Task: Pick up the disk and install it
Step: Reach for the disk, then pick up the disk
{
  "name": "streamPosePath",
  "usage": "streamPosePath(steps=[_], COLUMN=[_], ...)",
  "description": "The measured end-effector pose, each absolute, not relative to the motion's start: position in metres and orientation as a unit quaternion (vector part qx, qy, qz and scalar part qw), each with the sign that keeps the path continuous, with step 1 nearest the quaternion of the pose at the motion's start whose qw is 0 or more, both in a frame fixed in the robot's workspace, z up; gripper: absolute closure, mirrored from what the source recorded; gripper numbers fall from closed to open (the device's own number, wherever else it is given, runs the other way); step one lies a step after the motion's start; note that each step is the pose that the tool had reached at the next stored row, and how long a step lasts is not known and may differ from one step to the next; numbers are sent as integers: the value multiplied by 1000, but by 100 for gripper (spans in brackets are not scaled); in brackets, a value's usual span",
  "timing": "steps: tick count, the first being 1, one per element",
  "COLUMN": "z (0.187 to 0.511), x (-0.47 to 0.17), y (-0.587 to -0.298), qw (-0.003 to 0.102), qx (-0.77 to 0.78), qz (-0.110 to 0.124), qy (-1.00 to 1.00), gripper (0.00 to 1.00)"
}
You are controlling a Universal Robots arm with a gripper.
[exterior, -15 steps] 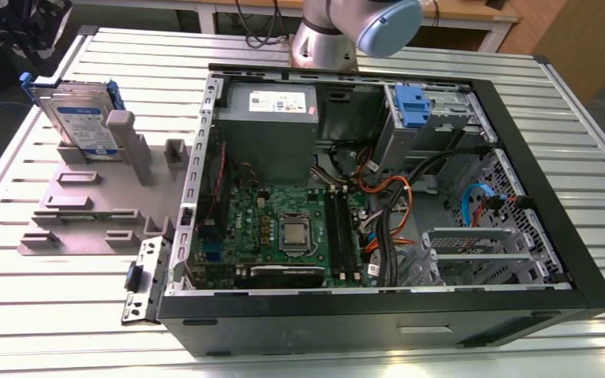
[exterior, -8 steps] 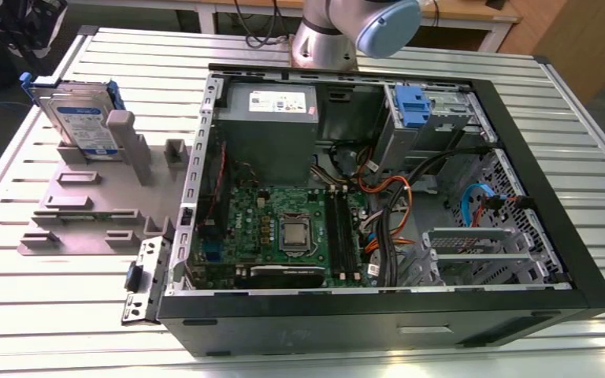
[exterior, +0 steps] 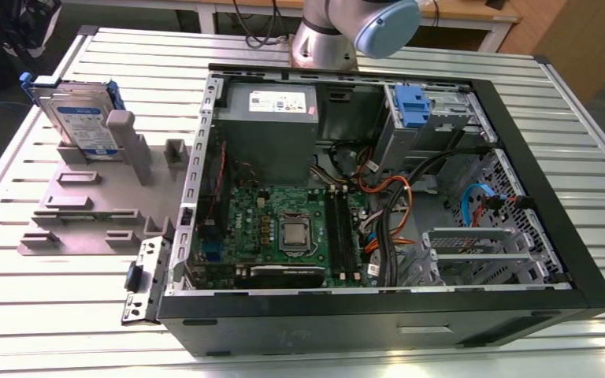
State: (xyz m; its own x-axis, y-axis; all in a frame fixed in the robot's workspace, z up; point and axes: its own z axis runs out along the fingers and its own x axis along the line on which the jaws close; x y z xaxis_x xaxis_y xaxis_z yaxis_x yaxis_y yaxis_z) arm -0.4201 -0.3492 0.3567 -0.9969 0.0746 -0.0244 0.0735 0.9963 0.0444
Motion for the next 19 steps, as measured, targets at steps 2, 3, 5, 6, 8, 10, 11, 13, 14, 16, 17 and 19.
streamPosePath(steps=[2, 3, 5, 6, 8, 10, 11, 13, 14, 16, 17, 19], z=[356, 356, 356, 356, 355, 353, 354, 353, 353, 353, 353, 353], x=[-422, -423, -425, -425, -427, -429, -429, -429, -429, -429, -429, -429], y=[-348, -348, -348, -348, -348, -348, -348, -348, -348, -348, -348, -348], qw=[13, 13, 13, 13, 13, 13, 13, 13, 13, 13, 13, 13], qx=[37, 37, 37, 37, 37, 37, 37, 37, 37, 37, 37, 36], qz=[22, 22, 22, 22, 22, 22, 22, 22, 22, 22, 22, 22], qy=[999, 999, 999, 999, 999, 999, 999, 999, 999, 999, 999, 999], gripper=[89, 89, 89, 89, 89, 89, 89, 89, 89, 89, 89, 89])
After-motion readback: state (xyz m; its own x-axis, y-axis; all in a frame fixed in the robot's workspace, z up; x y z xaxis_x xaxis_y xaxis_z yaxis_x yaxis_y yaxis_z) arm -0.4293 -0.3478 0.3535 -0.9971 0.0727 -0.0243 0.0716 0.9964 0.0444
